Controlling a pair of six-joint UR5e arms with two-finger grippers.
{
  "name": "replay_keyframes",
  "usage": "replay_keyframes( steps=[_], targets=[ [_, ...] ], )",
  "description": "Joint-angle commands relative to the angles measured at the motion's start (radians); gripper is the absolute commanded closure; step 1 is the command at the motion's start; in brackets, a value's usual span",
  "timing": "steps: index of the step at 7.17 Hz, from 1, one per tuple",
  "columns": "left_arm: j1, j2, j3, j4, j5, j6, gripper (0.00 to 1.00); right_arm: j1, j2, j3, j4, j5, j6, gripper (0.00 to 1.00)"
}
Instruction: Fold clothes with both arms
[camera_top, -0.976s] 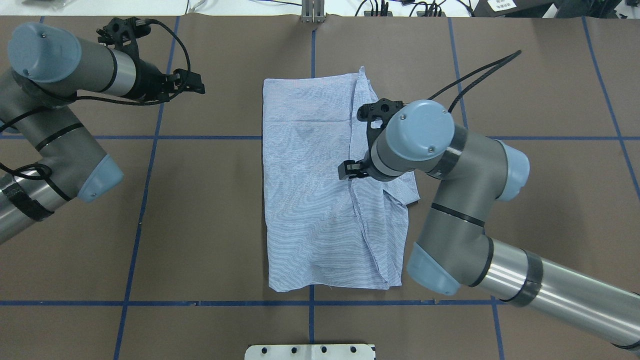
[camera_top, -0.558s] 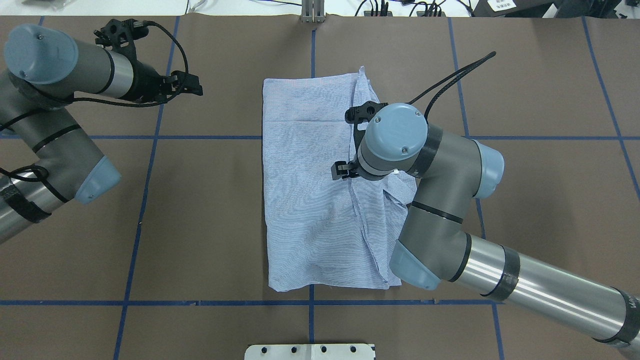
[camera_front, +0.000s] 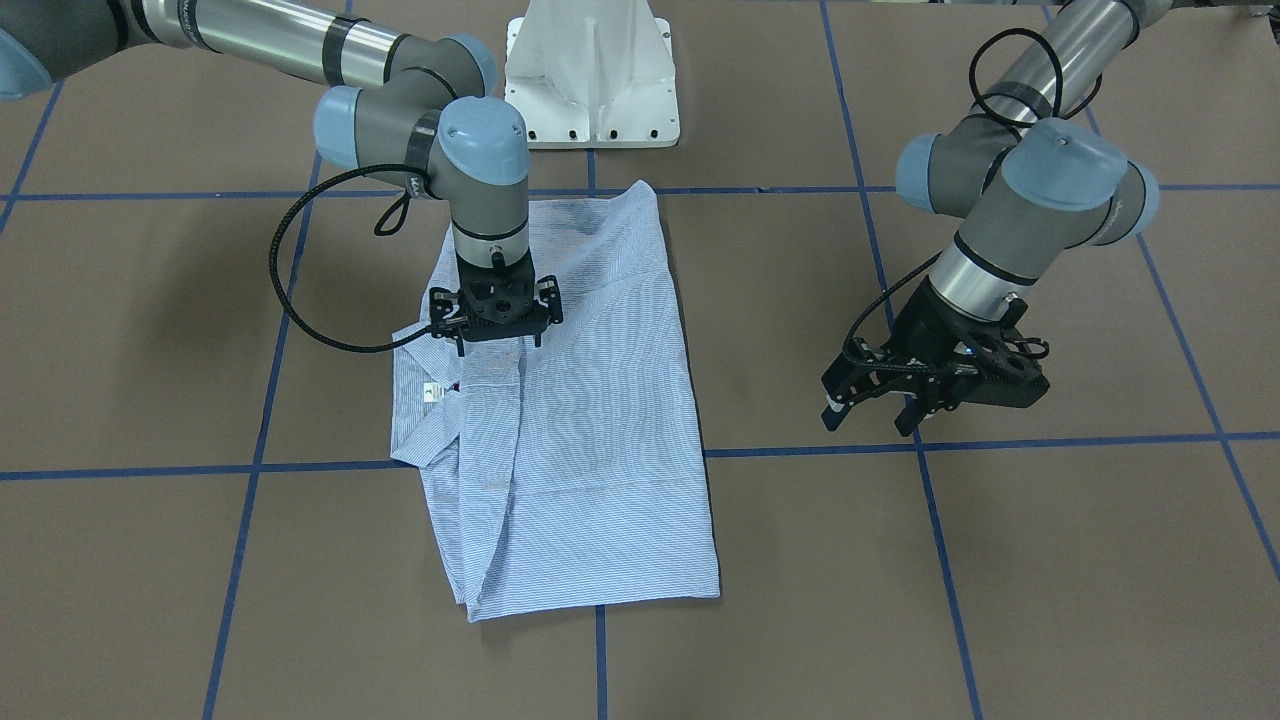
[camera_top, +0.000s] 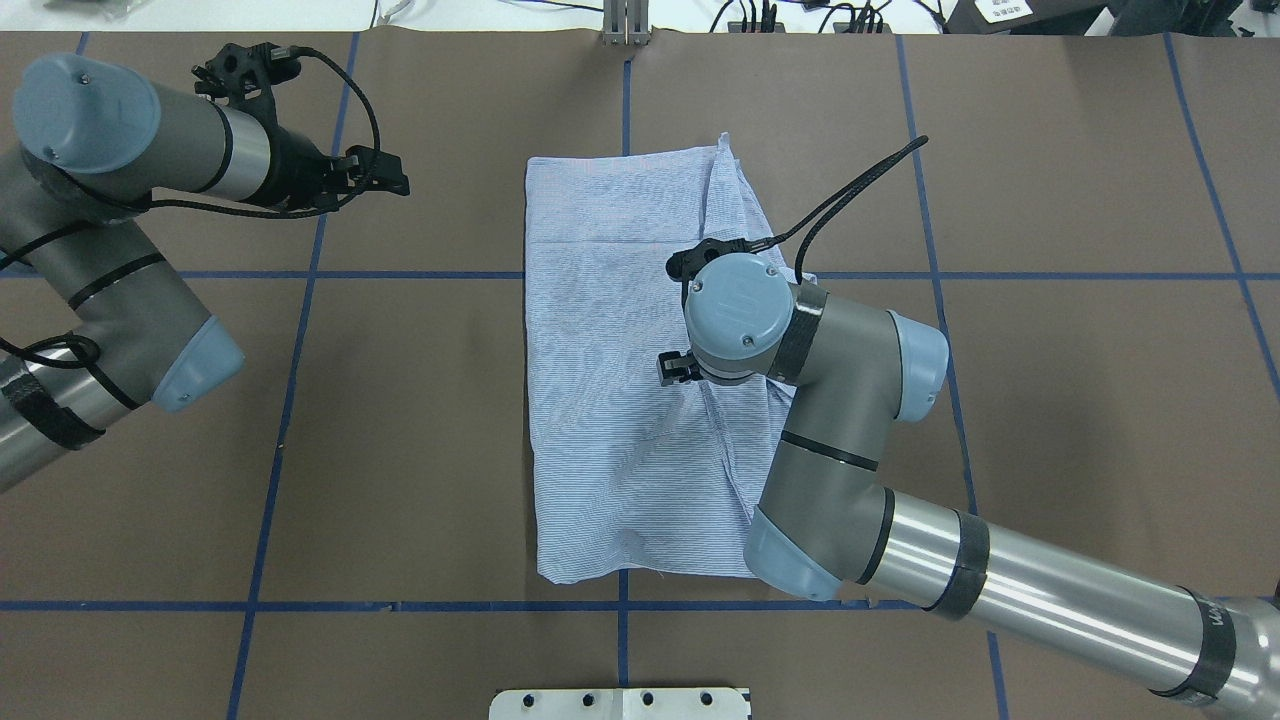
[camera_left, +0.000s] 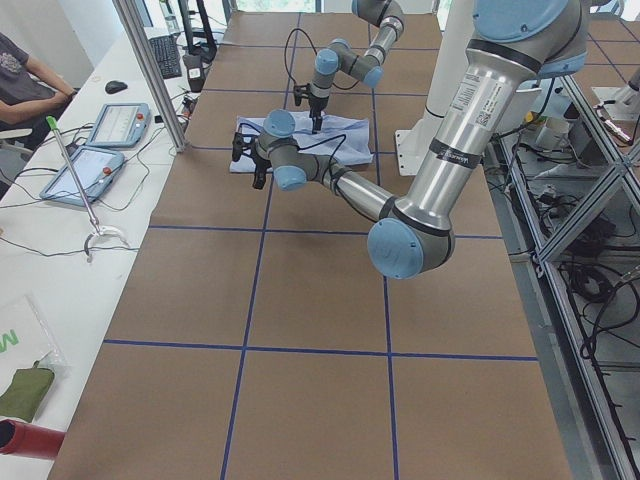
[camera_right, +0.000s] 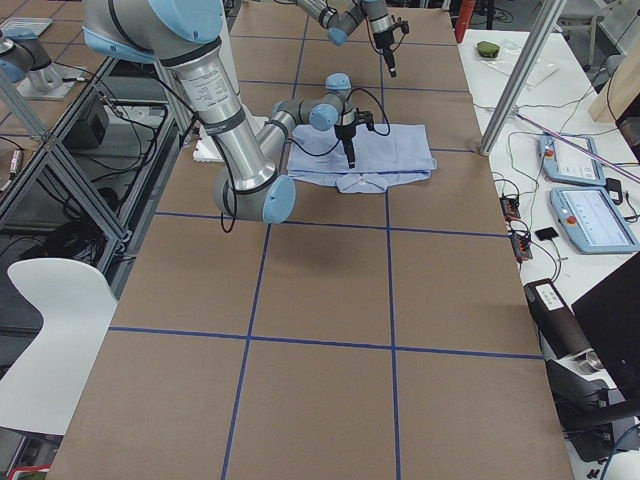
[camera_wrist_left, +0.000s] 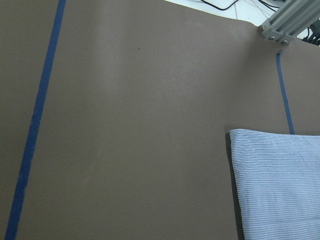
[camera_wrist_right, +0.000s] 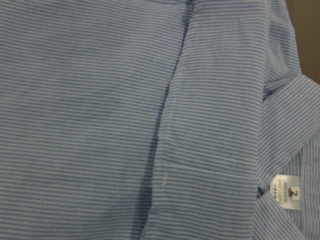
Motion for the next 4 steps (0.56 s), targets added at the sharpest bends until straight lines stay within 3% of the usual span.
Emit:
replay_keyframes(
  steps=[1, 4],
  targets=[
    [0.001, -0.001, 0.003, -0.004, 0.0, -0.002, 0.0, -0.004, 0.008, 0.0, -0.051, -0.01, -0.012, 0.0],
    [0.004, -0.002, 0.002, -0.004, 0.0, -0.002, 0.0, -0.02, 0.009, -0.003, -0.051, -0.011, -0.019, 0.0]
  ],
)
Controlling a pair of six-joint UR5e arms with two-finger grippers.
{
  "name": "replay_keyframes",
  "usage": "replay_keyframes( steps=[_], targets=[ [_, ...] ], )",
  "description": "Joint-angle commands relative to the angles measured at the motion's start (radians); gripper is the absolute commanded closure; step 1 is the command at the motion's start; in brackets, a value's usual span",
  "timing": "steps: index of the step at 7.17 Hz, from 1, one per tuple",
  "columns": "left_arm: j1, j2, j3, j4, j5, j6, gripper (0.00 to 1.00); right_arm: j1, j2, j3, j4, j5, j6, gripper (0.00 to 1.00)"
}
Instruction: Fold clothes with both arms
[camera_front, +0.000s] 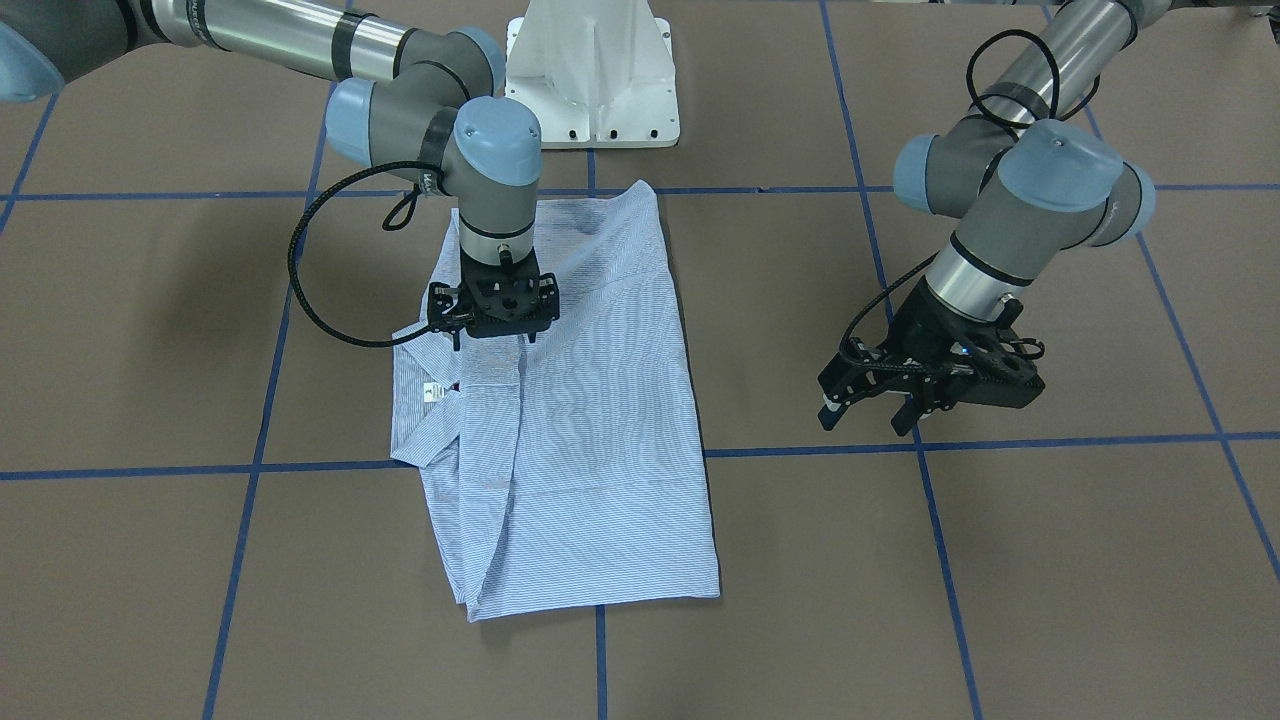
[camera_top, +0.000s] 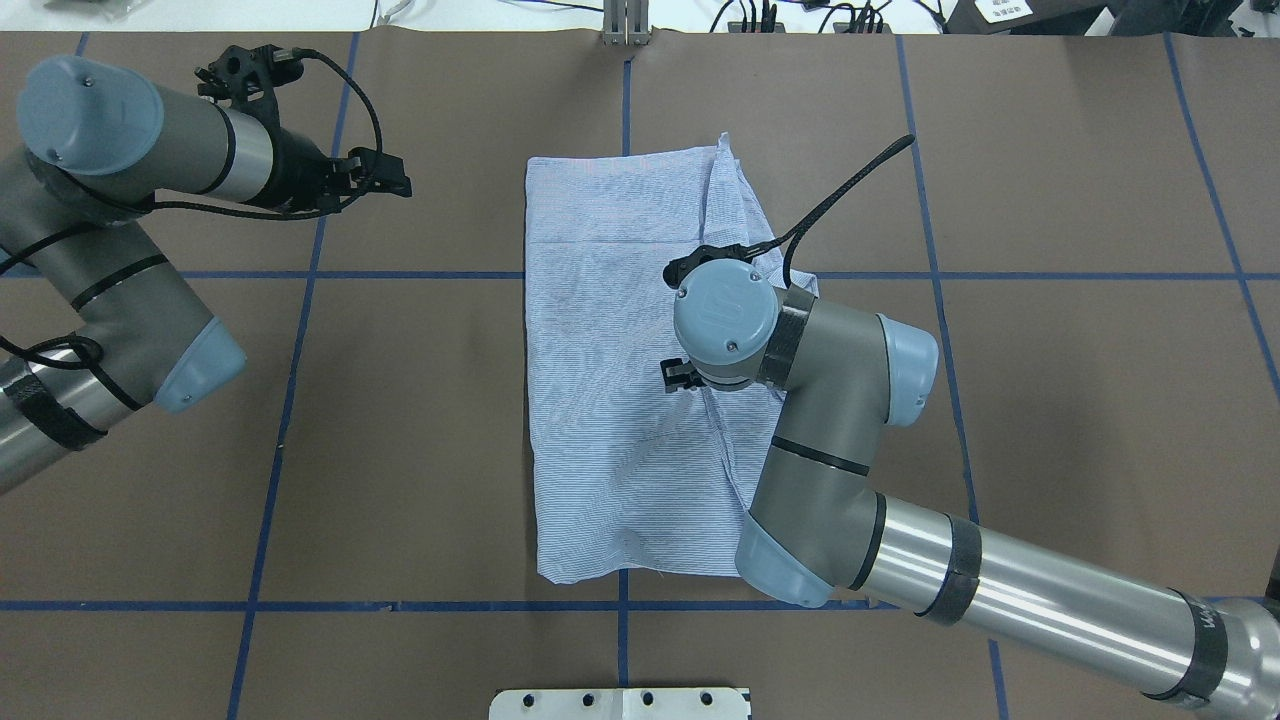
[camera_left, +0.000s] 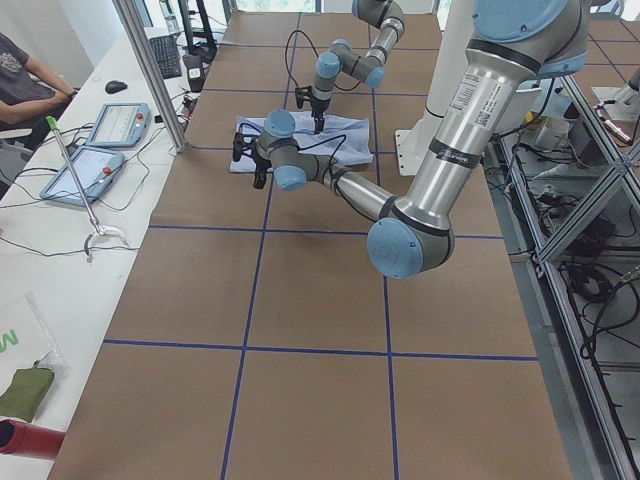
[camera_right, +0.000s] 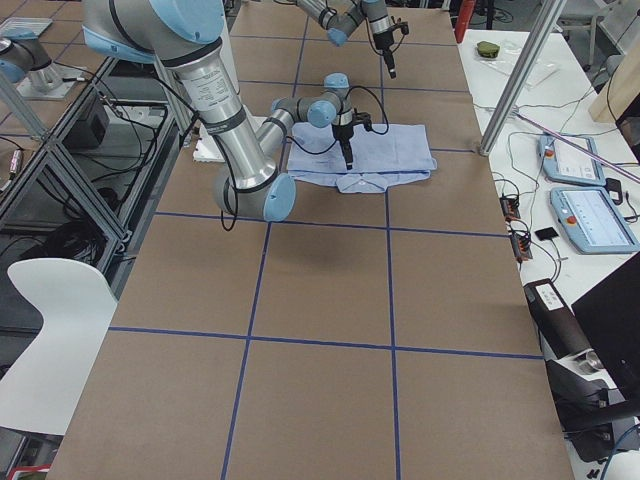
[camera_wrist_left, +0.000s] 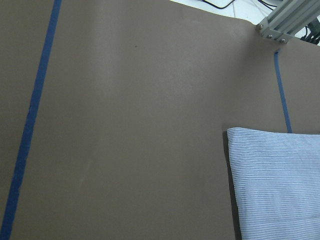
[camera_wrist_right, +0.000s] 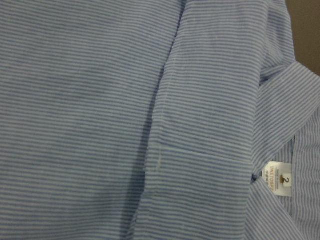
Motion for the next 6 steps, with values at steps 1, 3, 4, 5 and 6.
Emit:
replay_keyframes(
  steps=[1, 3, 4, 5, 6],
  targets=[
    [0.001, -0.003, -0.001, 0.0, 0.0, 0.0, 0.0, -0.009, 0.001, -0.002, -0.001, 0.0, -0.001, 0.0],
    [0.008, -0.006, 0.001, 0.0, 0.0, 0.0, 0.0, -0.011, -0.008, -0.006, -0.001, 0.001, -0.003, 0.0],
    [0.01, -0.008, -0.001, 0.0, 0.0, 0.0, 0.0, -0.009, -0.013, -0.008, -0.002, 0.001, -0.007, 0.0],
    [0.01, -0.008, -0.001, 0.0, 0.0, -0.014, 0.0, -0.009, -0.013, -0.009, -0.004, 0.001, -0.013, 0.0],
    [0.016, -0.011, -0.001, 0.0, 0.0, -0.035, 0.0, -0.008, -0.017, -0.009, -0.015, 0.001, -0.029, 0.0]
  ],
)
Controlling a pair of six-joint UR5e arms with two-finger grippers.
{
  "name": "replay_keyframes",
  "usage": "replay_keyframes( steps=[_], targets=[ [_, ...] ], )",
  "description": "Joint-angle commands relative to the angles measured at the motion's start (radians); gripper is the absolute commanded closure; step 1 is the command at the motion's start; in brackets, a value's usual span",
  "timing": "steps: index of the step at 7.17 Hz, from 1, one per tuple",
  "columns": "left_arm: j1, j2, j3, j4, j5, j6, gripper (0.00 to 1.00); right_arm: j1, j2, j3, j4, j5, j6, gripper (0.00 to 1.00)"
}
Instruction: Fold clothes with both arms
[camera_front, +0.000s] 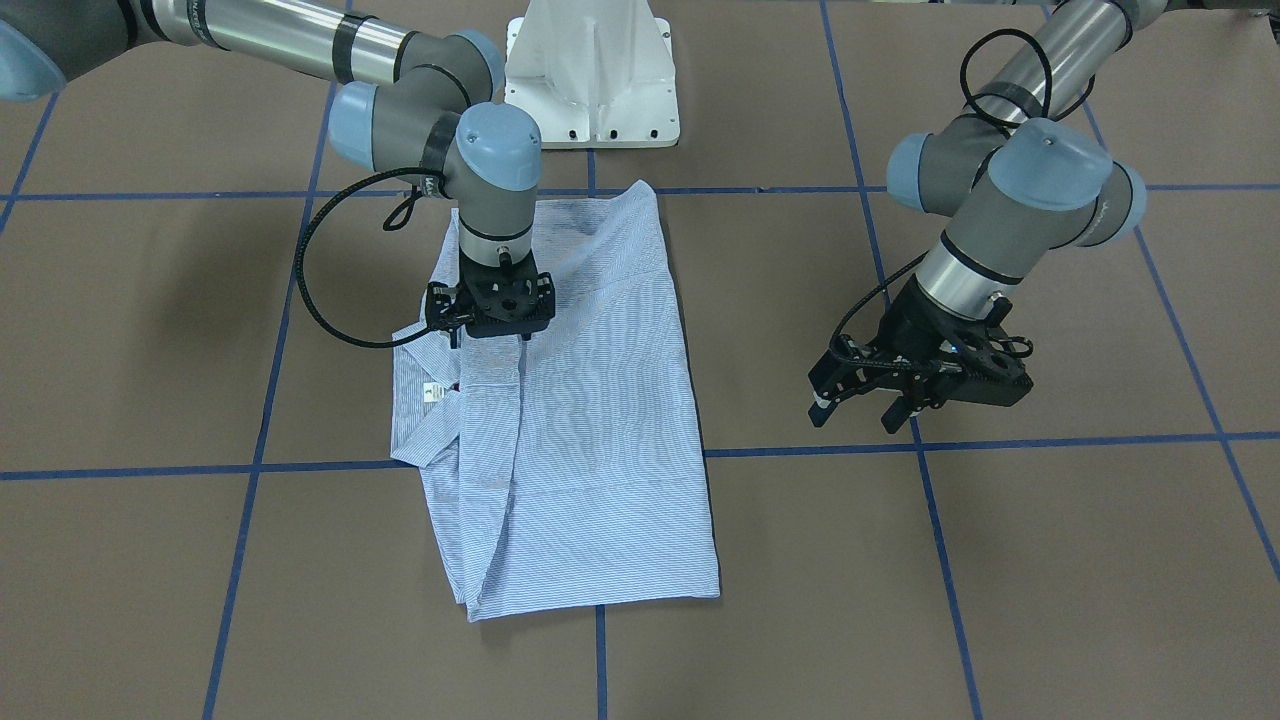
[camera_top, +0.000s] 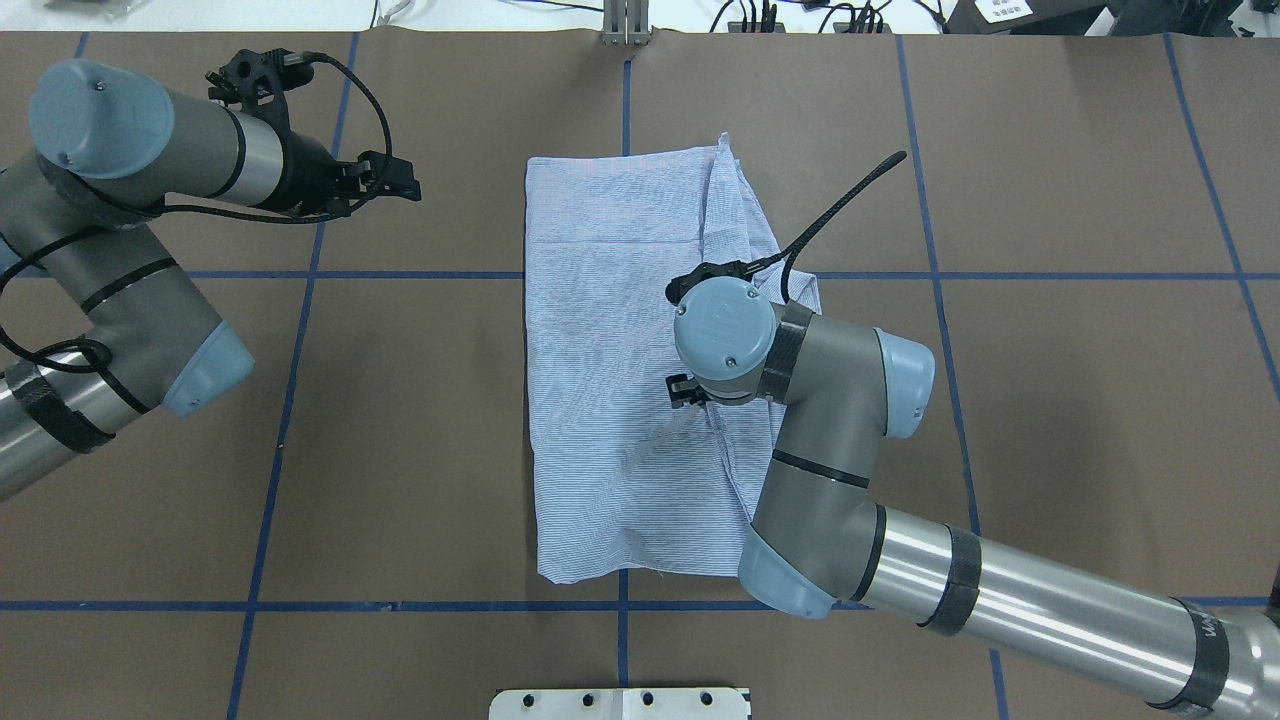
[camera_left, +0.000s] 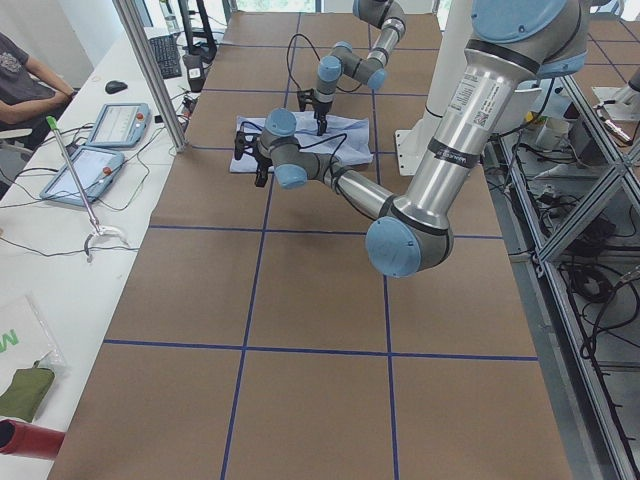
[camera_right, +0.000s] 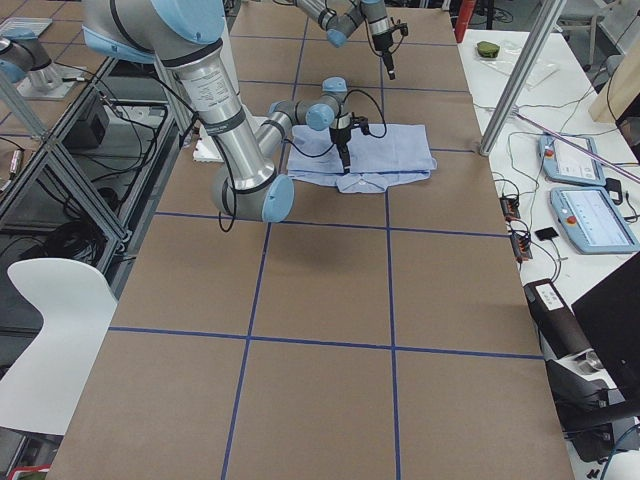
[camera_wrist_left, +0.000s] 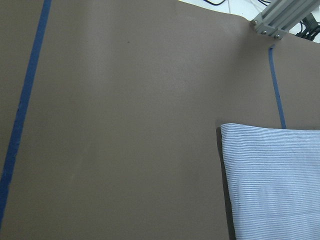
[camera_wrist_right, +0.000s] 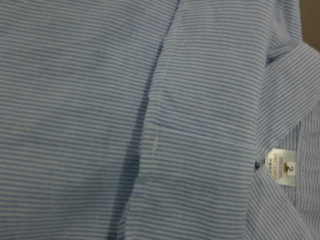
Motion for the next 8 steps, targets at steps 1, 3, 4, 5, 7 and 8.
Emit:
replay_keyframes(
  steps=[1, 3, 4, 5, 7, 8],
  targets=[
    [0.014, -0.004, 0.001, 0.0, 0.0, -0.027, 0.0, 0.009, -0.004, 0.002, -0.01, 0.0, -0.023, 0.0],
    [0.014, -0.004, 0.0, 0.0, 0.0, -0.028, 0.0, 0.035, -0.018, 0.013, -0.026, 0.008, -0.045, 0.0],
    [0.014, -0.004, 0.0, 0.0, 0.0, -0.028, 0.0, 0.044, -0.027, 0.036, -0.048, 0.011, -0.064, 0.0],
    [0.014, -0.004, -0.002, 0.0, 0.0, -0.03, 0.0, 0.05, -0.053, 0.081, -0.09, 0.011, -0.08, 0.0],
    [0.02, -0.009, -0.003, 0.0, 0.0, -0.043, 0.0, 0.069, -0.121, 0.152, -0.104, 0.012, -0.106, 0.0],
    [0.022, -0.01, -0.005, 0.0, 0.0, -0.048, 0.0, 0.084, -0.154, 0.169, -0.104, 0.012, -0.135, 0.0]
  ],
)
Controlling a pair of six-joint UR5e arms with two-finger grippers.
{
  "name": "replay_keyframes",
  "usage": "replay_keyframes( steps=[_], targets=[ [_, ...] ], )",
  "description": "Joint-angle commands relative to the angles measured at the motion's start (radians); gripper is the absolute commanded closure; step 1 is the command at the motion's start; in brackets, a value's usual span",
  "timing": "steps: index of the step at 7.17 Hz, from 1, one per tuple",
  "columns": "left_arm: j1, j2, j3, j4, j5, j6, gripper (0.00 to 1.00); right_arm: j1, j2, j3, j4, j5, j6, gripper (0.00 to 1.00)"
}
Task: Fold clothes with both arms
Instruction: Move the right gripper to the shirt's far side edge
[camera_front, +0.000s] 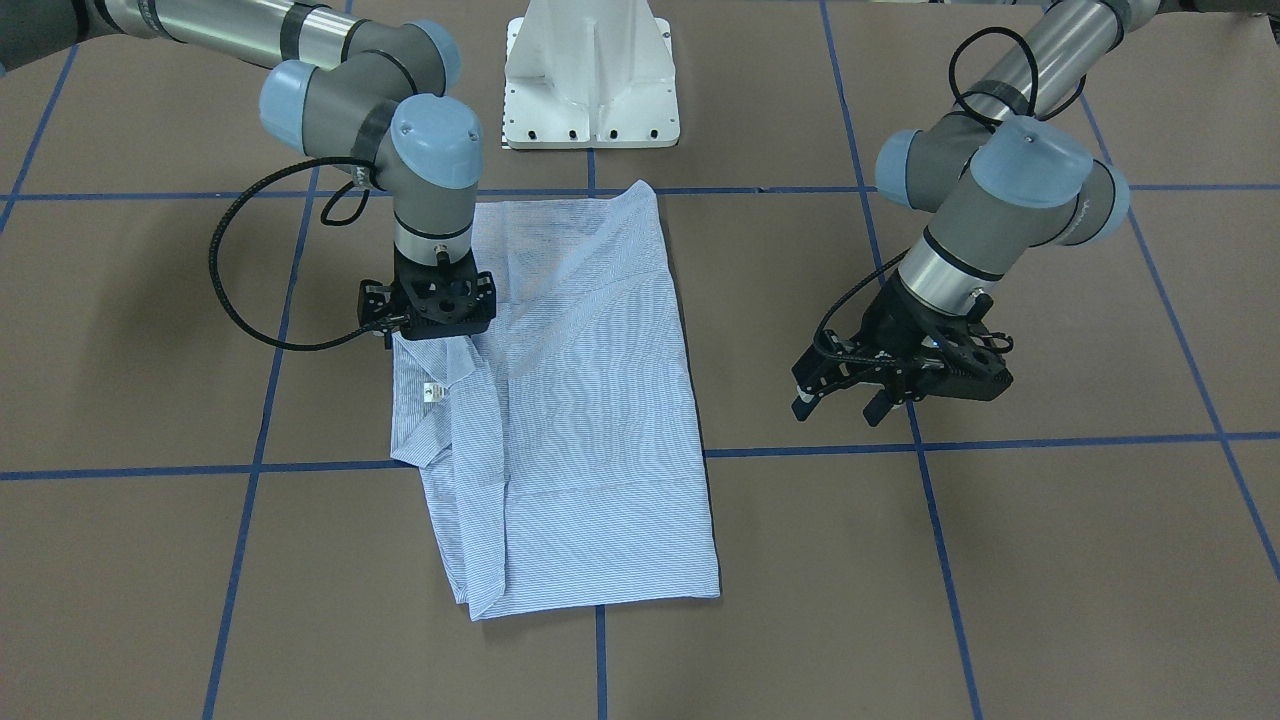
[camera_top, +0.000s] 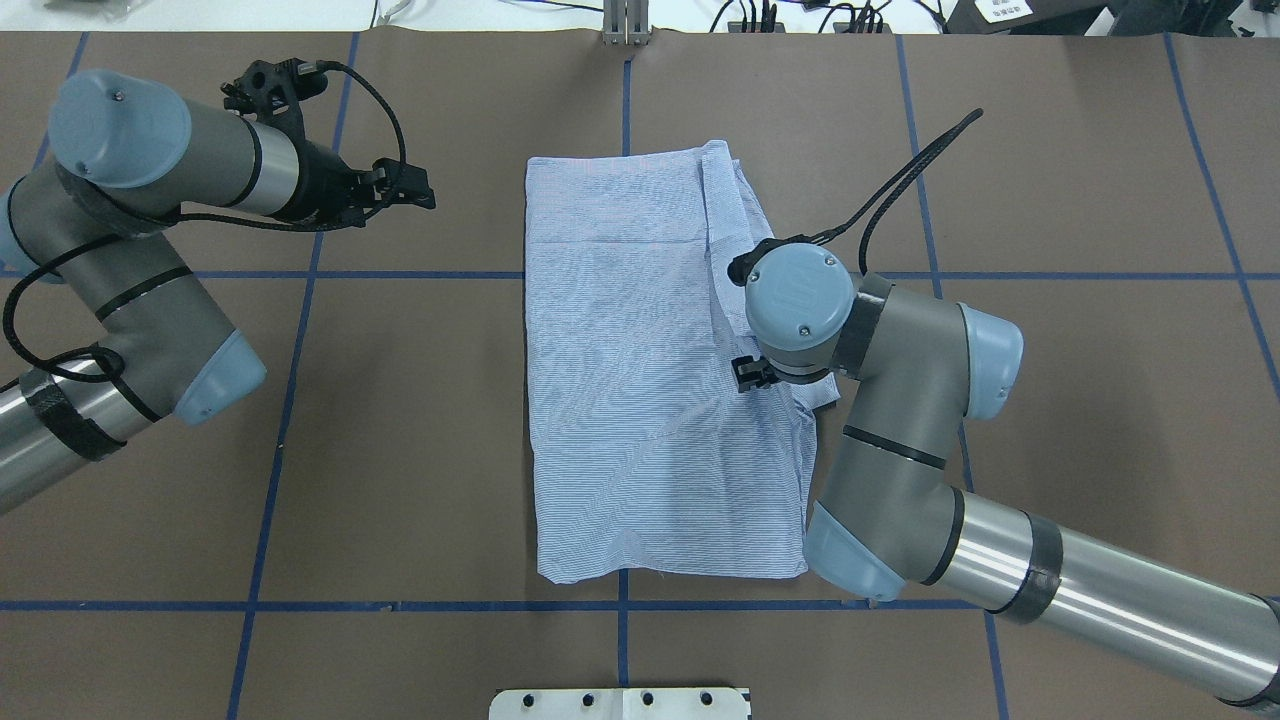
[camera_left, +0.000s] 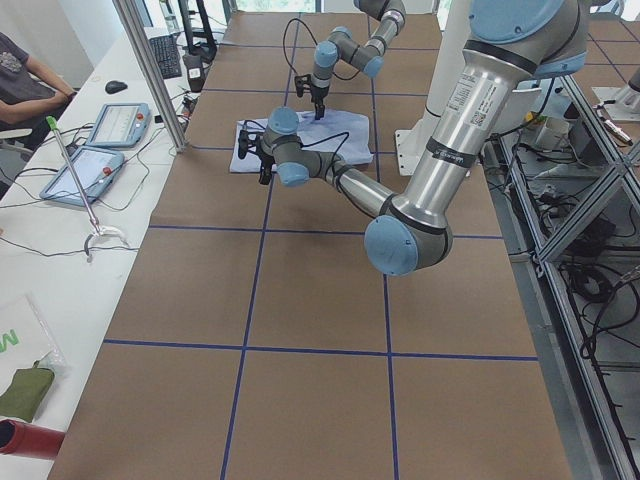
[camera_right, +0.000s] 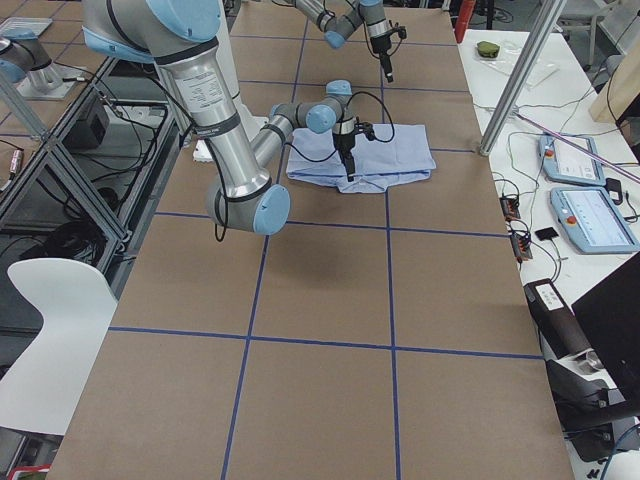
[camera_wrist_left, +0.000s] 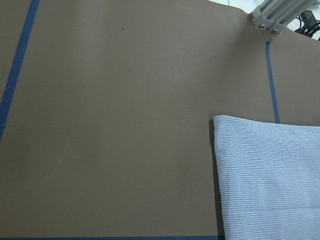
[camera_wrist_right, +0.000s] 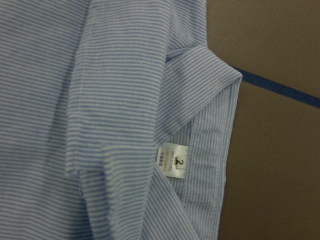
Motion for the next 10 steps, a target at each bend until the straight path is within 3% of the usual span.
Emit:
replay_keyframes(
  steps=[1, 4, 7, 10],
  targets=[
    [0.013, -0.006, -0.004, 0.002, 0.0, -0.033, 0.0, 0.036, -0.069, 0.028, -0.002, -0.003, -0.061, 0.0],
    [0.025, -0.011, -0.03, 0.01, -0.002, -0.059, 0.0, 0.099, -0.088, 0.049, 0.015, 0.009, -0.138, 0.0],
    [0.024, -0.01, -0.049, 0.01, 0.003, -0.058, 0.0, 0.096, -0.036, 0.022, 0.194, 0.022, -0.13, 0.0],
    [0.042, 0.001, -0.104, 0.014, 0.002, -0.061, 0.0, 0.107, -0.051, 0.077, 0.223, 0.141, -0.104, 0.0]
  ],
)
